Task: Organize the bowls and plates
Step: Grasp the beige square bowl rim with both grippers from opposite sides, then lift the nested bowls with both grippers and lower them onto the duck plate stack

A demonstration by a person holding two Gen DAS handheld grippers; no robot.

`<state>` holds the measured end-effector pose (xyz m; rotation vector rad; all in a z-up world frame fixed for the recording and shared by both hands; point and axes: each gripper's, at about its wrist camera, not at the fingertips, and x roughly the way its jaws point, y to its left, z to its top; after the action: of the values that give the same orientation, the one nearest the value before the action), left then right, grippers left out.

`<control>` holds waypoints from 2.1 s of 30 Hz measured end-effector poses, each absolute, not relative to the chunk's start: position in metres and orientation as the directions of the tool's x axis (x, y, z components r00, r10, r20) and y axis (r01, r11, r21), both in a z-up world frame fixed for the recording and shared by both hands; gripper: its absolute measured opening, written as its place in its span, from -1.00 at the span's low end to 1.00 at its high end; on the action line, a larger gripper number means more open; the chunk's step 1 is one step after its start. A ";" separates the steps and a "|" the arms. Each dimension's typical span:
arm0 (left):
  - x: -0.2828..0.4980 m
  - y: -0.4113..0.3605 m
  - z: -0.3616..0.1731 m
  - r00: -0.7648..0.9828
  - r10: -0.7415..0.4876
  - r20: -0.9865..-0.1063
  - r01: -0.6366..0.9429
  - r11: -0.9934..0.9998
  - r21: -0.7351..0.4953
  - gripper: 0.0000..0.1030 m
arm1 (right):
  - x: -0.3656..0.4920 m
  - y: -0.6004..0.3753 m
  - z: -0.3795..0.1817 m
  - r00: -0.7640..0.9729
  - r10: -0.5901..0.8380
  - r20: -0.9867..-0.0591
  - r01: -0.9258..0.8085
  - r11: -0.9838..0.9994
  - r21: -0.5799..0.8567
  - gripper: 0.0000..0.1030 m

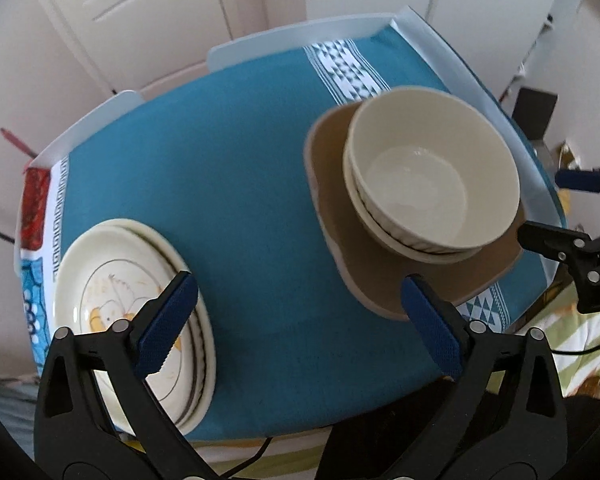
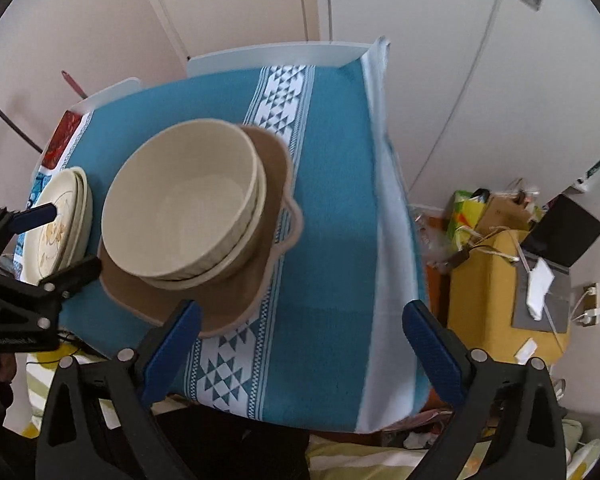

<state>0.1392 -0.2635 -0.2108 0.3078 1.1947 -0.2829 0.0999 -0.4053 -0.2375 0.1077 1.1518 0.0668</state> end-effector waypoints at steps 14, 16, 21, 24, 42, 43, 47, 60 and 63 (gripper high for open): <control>0.156 -0.284 -0.240 0.224 -0.072 -0.972 0.484 0.874 0.046 0.04 | 0.132 -0.387 -0.265 0.262 0.156 -0.952 -0.101 0.986 0.134 -0.06; 0.158 -0.287 -0.245 0.211 -0.093 -0.973 0.492 0.870 0.024 -0.16 | 0.133 -0.387 -0.270 0.262 0.172 -0.950 -0.103 0.983 0.150 -0.10; 0.158 -0.293 -0.254 0.187 -0.148 -0.971 0.484 0.874 -0.040 -0.41 | 0.137 -0.385 -0.282 0.258 0.234 -0.937 -0.113 0.971 0.211 -0.37; 0.157 -0.294 -0.254 0.199 -0.148 -0.969 0.484 0.874 -0.034 -0.44 | 0.138 -0.377 -0.280 0.271 0.212 -0.939 -0.148 0.973 0.177 -0.51; 0.170 -0.293 -0.256 0.259 -0.138 -0.956 0.454 0.891 -0.005 -0.77 | 0.132 -0.387 -0.282 0.319 0.254 -0.913 -0.182 0.962 0.204 -0.69; 0.169 -0.295 -0.254 0.282 -0.126 -0.951 0.462 0.886 0.019 -0.77 | 0.132 -0.387 -0.281 0.323 0.257 -0.911 -0.184 0.961 0.205 -0.69; 0.171 -0.297 -0.252 0.320 -0.107 -0.941 0.461 0.886 0.056 -0.77 | 0.130 -0.389 -0.276 0.371 0.252 -0.894 -0.178 0.964 0.198 -0.69; 0.177 -0.279 -0.208 0.414 -0.078 -0.907 0.351 0.933 0.079 -0.78 | 0.142 -0.375 -0.227 0.438 0.246 -0.865 -0.275 0.952 0.132 -0.69; 0.173 -0.263 -0.189 0.444 -0.055 -0.895 0.289 0.954 0.085 -0.78 | 0.145 -0.362 -0.206 0.450 0.264 -0.853 -0.334 0.936 0.113 -0.69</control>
<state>0.1733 -0.2627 -0.1888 0.2387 1.0931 -0.2157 0.1454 -0.3619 -0.2062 -0.0744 1.0400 0.3700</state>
